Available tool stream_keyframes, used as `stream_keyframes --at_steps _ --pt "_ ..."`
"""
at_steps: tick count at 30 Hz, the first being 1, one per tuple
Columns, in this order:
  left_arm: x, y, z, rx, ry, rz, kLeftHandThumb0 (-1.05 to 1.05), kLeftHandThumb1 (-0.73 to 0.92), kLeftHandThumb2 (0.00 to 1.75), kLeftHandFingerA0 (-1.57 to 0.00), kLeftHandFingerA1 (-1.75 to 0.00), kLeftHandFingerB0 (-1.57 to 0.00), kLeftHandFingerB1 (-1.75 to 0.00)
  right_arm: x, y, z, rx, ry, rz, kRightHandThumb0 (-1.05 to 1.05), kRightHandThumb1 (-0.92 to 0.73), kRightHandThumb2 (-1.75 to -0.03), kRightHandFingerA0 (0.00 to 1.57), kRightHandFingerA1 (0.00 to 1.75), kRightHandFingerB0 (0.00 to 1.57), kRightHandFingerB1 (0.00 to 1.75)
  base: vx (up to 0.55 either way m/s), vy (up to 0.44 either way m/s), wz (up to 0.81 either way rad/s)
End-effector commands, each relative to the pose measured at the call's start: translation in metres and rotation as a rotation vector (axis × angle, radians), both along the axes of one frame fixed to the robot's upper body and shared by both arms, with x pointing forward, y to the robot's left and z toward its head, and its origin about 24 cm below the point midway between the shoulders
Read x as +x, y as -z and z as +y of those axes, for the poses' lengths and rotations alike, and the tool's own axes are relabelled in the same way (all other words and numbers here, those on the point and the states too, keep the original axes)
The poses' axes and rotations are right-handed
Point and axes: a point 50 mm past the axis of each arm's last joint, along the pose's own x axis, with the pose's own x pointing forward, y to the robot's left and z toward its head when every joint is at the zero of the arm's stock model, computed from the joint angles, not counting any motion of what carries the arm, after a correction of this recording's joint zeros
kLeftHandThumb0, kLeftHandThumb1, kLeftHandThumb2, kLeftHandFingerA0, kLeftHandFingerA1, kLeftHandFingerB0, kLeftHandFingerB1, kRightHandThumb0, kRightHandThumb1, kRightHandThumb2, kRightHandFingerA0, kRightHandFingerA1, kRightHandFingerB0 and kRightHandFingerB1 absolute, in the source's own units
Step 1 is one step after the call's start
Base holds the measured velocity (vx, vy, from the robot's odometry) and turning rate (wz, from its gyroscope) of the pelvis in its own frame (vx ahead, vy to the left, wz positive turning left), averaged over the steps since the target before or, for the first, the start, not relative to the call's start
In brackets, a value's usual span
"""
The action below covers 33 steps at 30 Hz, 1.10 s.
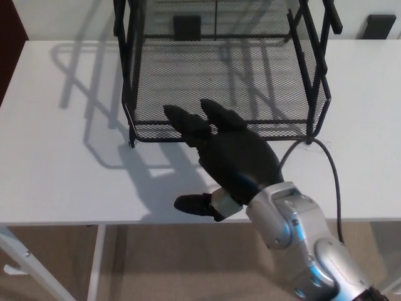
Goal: The robot walks towards a file tray kept in the middle of a desk and uses its right hand to grab a tray and pulls it out towards itself
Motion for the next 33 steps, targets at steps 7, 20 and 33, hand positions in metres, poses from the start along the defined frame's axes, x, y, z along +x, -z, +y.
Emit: stream_keyframes --at_steps 7,20,33 --pt "0.012 -0.01 0.001 0.041 0.095 -0.035 -0.14 0.58 0.56 -0.39 -0.43 -0.42 -0.39 0.004 -0.032 -0.004 -0.536 0.271 -0.58 -0.93 -0.51 -0.58 0.0 0.0 0.0 0.0 0.0 0.0 0.0" --pt "0.012 -0.012 0.001 0.079 0.129 -0.022 -0.19 0.58 0.55 -0.4 -0.41 -0.44 -0.38 0.0 -0.045 0.001 -0.501 0.272 -0.629 -0.86 -0.5 -0.88 0.0 0.04 0.0 0.02 0.0 0.0 0.0" --pt "0.014 -0.014 -0.002 0.089 0.139 -0.025 -0.2 0.54 0.61 -0.39 -0.45 -0.42 -0.41 0.016 -0.022 -0.022 -0.544 0.379 -0.471 -0.89 -0.51 -0.88 0.0 0.07 0.0 0.0 0.0 0.0 0.0"
